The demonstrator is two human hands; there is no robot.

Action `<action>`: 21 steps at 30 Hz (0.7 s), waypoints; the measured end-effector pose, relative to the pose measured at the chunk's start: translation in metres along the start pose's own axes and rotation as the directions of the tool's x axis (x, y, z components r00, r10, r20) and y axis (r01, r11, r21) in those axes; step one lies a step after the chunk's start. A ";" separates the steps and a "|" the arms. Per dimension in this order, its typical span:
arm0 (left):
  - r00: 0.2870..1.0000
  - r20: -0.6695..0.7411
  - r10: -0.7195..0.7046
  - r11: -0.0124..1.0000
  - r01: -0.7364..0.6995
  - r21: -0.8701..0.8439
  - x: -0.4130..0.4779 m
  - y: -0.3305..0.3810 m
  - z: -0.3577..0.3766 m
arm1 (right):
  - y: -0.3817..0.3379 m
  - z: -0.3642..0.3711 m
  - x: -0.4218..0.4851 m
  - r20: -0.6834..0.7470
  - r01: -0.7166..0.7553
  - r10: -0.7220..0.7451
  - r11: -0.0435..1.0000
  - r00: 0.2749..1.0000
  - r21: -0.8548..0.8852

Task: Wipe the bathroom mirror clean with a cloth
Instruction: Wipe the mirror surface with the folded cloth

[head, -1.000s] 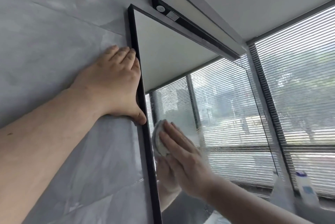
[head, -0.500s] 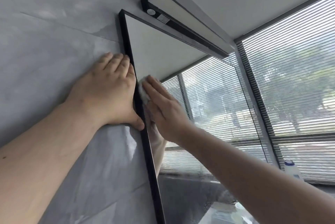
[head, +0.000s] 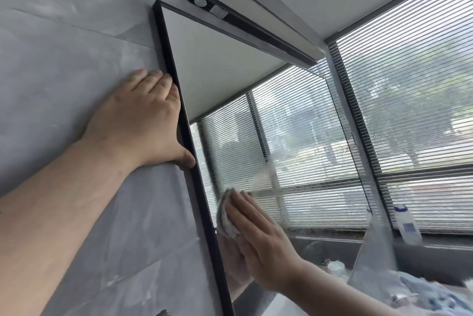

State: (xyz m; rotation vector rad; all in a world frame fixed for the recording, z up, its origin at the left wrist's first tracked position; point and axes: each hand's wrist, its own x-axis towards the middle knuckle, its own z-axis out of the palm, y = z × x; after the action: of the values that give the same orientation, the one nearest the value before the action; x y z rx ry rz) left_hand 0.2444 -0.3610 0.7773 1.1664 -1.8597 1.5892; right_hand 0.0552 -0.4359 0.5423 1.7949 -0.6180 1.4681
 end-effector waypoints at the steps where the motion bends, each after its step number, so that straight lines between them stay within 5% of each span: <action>1: 1.000 -0.013 0.006 1.000 -0.006 -0.009 -0.002 0.001 0.001 | 0.003 -0.003 -0.006 0.010 0.007 -0.007 1.000 1.000 0.002; 4: 0.998 -0.048 0.034 0.999 -0.036 -0.035 -0.012 0.007 0.013 | 0.017 -0.004 -0.012 0.005 -0.066 0.066 0.997 0.998 0.048; 6: 1.000 0.002 0.028 1.000 -0.028 -0.012 -0.021 0.014 0.020 | 0.036 -0.004 -0.014 -0.017 -0.262 0.266 0.958 0.964 0.121; 11: 0.995 0.100 -0.029 0.999 0.024 0.048 -0.027 0.024 0.018 | 0.099 -0.019 -0.017 -0.107 -0.672 0.677 0.736 0.729 0.084; 17: 0.998 0.063 0.001 0.999 -0.004 0.037 -0.036 0.027 0.028 | 0.176 -0.023 -0.070 -0.194 -0.901 0.950 0.298 0.246 0.315; 19: 0.998 0.056 -0.013 1.000 0.012 0.009 -0.036 0.030 0.026 | 0.180 -0.020 -0.077 -0.207 -0.898 0.959 0.259 0.194 0.356; 21: 0.999 0.034 -0.021 1.000 0.021 0.004 -0.036 0.033 0.026 | 0.176 -0.015 -0.067 -0.217 -0.881 0.952 0.286 0.216 0.378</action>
State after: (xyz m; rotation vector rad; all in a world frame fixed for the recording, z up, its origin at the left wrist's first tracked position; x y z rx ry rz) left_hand 0.2432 -0.3744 0.7235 1.2180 -1.8607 1.5716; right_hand -0.1014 -0.5384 0.5197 1.0253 -1.5564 2.6947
